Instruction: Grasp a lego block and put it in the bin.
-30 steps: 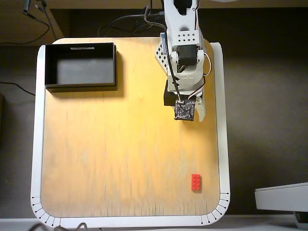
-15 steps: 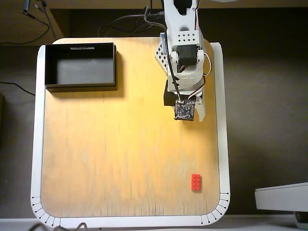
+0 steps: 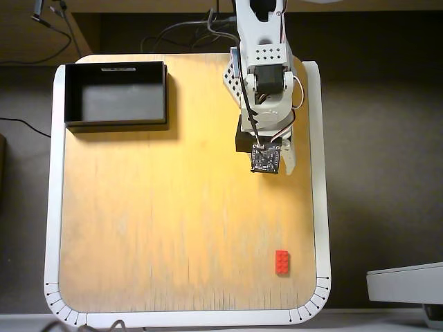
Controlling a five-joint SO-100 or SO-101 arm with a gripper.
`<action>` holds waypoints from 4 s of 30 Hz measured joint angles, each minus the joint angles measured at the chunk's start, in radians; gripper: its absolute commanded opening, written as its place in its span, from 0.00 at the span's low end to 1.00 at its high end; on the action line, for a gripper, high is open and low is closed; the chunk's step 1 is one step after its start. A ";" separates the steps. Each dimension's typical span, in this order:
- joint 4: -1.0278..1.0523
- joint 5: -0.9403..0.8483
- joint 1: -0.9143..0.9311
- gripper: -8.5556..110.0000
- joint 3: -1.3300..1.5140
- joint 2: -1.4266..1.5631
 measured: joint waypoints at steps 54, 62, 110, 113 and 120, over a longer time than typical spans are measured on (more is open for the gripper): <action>-0.391 0.410 0.029 0.25 -0.624 -1.109; -0.391 0.393 0.029 0.25 -0.927 -1.359; -0.667 0.120 0.000 0.25 -1.195 -1.825; -0.667 0.098 0.000 0.25 -1.229 -1.856; -0.667 0.086 0.000 0.25 -1.247 -1.893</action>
